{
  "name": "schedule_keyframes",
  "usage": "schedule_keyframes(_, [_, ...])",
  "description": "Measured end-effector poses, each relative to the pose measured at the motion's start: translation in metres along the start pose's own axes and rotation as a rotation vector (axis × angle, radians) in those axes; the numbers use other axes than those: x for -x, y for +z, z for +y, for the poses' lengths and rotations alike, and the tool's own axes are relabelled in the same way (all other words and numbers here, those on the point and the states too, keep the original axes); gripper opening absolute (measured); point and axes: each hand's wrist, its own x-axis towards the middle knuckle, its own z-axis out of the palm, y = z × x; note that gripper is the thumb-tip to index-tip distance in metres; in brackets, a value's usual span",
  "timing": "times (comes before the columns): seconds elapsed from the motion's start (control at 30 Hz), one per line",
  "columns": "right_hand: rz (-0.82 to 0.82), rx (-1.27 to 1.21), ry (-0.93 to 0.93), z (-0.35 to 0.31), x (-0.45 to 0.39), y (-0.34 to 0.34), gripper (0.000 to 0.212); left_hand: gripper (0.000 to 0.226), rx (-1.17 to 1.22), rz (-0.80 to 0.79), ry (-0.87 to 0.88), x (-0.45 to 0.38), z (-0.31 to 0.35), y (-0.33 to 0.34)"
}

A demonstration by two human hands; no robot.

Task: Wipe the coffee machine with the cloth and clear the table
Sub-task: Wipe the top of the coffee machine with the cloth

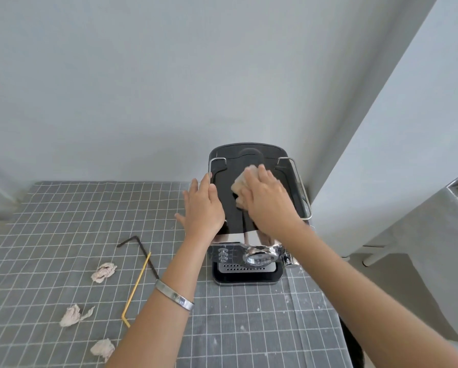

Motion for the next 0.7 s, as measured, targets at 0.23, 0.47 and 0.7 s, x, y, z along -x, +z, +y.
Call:
schedule_keyframes(0.23, [-0.034,0.151,0.025,-0.009,-0.062,0.006,0.041,0.052,0.08,-0.003,0.05,-0.006,-0.009,0.004])
schedule_keyframes(0.47, [-0.062,-0.217,-0.168,-0.003,0.033,-0.02,0.03,0.061,0.126,-0.003,0.043,-0.008,-0.012,0.005])
schedule_keyframes(0.7, [0.022,-0.061,0.112,-0.02,-0.052,-0.004,0.031,0.055,0.141,-0.02,0.035,-0.009,-0.01,0.007])
